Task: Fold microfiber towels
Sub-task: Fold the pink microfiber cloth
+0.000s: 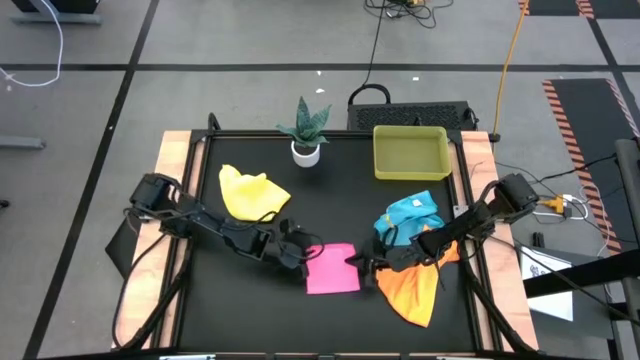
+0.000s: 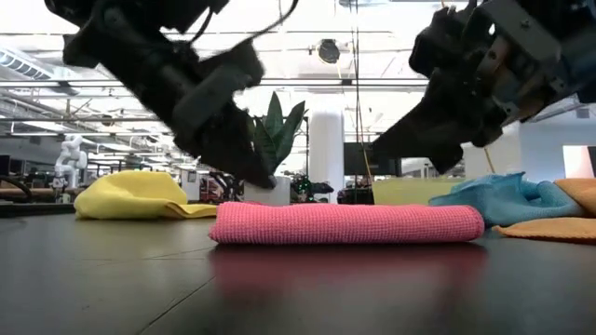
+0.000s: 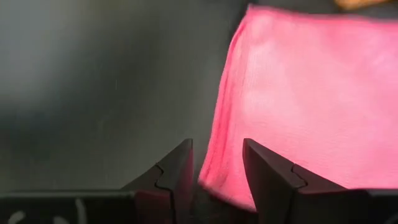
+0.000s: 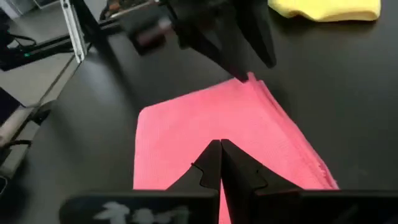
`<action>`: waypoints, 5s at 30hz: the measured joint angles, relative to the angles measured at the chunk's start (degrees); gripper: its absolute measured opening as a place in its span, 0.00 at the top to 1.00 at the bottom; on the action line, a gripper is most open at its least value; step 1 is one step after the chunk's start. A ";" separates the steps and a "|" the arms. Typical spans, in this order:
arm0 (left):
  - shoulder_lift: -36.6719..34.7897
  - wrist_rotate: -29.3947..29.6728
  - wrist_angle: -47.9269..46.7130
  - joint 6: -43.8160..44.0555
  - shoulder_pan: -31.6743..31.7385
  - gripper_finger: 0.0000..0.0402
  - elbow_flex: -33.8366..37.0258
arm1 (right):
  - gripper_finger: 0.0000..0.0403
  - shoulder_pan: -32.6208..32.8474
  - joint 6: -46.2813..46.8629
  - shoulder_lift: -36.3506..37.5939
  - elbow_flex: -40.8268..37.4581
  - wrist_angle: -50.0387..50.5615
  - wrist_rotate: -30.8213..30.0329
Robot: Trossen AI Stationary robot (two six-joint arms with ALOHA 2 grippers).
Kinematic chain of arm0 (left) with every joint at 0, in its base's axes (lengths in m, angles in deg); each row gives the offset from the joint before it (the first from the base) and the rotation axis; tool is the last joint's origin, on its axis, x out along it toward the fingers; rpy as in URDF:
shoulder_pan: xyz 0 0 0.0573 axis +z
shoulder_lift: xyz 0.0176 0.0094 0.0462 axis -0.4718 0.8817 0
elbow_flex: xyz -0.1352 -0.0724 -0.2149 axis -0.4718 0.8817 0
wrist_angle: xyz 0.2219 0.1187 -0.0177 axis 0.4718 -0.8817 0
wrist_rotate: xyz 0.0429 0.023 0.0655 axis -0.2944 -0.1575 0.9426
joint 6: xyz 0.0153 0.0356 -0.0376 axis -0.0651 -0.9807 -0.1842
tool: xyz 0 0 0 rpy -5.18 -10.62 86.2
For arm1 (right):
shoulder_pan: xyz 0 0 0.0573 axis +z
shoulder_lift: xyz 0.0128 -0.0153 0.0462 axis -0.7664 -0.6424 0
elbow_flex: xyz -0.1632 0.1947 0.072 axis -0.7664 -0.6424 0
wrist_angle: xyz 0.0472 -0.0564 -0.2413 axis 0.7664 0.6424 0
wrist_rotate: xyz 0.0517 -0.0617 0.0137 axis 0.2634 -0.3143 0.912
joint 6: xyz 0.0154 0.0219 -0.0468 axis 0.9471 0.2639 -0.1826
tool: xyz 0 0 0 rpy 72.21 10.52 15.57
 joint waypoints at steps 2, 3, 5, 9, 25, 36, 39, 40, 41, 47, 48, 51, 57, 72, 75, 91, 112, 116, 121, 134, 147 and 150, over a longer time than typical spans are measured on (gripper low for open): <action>-0.30 -1.25 2.14 -1.24 -0.10 0.64 -0.12 | 1.00 -0.76 0.03 -0.74 -0.01 0.47 -0.05; -0.27 -1.92 2.48 -1.75 -0.10 0.64 -0.09 | 1.00 -1.30 0.11 -1.28 -0.03 0.44 -0.09; 0.00 -2.59 2.65 -2.08 -0.08 0.64 -0.05 | 1.00 -2.41 0.53 -2.60 -0.03 0.17 -0.14; 2.18 -2.07 1.13 -1.41 0.88 0.64 0.04 | 1.00 -4.46 2.15 -6.08 -0.03 -0.08 -0.16; -0.81 -0.04 -0.52 0.40 0.23 0.64 -0.01 | 1.00 -1.18 -3.84 0.19 -0.03 2.22 -6.25; 5.73 -10.59 19.06 -8.07 5.21 0.64 -0.01 | 1.00 0.10 -5.26 -5.33 4.14 -0.62 9.46; 8.10 -10.86 17.50 -7.37 6.51 0.64 0.05 | 1.00 0.12 -3.77 -7.45 5.66 2.44 14.59; 8.56 -10.79 16.75 -6.75 6.73 0.64 0.04 | 1.00 0.10 -3.28 -7.59 5.78 3.99 14.93; 8.63 -10.44 15.40 -6.12 6.83 0.64 0.03 | 1.00 0.06 -2.87 -7.64 5.85 5.66 14.40; 6.36 -4.86 4.87 0.89 3.23 0.64 -0.07 | 1.00 -0.77 2.13 -5.24 5.92 17.50 6.30; 5.81 -3.16 3.25 3.58 2.13 0.64 -0.07 | 1.00 -0.85 2.55 -4.62 5.96 19.39 5.41; 3.84 2.11 3.30 8.97 -2.04 0.64 0.06 | 1.00 -1.19 3.11 -2.10 5.90 24.19 2.16; 0.40 14.70 4.04 9.98 -6.60 0.64 -0.07 | 1.00 -1.02 0.02 4.37 5.87 24.77 5.28; 10.86 0.65 25.09 -5.02 7.33 0.64 0.00 | 1.00 -3.03 -1.08 -7.59 5.81 6.86 9.03; 11.71 0.74 21.82 -3.23 9.15 0.64 0.02 | 1.00 -2.94 -1.04 -8.59 5.81 7.58 10.59; 5.40 11.36 12.19 1.30 0.47 0.64 -0.03 | 1.00 0.51 -9.68 -0.54 5.81 11.61 14.47; 5.23 -1.61 6.72 -0.39 -7.35 0.64 -0.01 | 1.00 -3.43 0.74 0.16 1.42 16.36 -3.29; 1.82 2.38 5.96 -0.29 -8.27 0.64 -0.01 | 1.00 -2.68 -1.69 0.59 1.46 7.69 0.39; -1.47 -1.14 6.29 -4.37 -9.30 0.64 -0.01 | 1.00 -2.10 -1.05 -1.19 1.48 2.36 4.47; 1.67 -6.48 -7.65 0.73 -12.61 0.64 -0.07 | 1.00 -5.71 -1.41 -7.51 2.92 5.07 4.13; -5.00 1.89 -1.86 0.56 -15.34 0.64 -0.06 | 1.00 -4.31 -6.13 -3.26 3.72 0.07 10.42; -4.81 2.16 -0.75 -0.60 -12.90 0.64 -0.05 | 1.00 -3.17 -6.21 -6.71 6.42 -0.08 10.65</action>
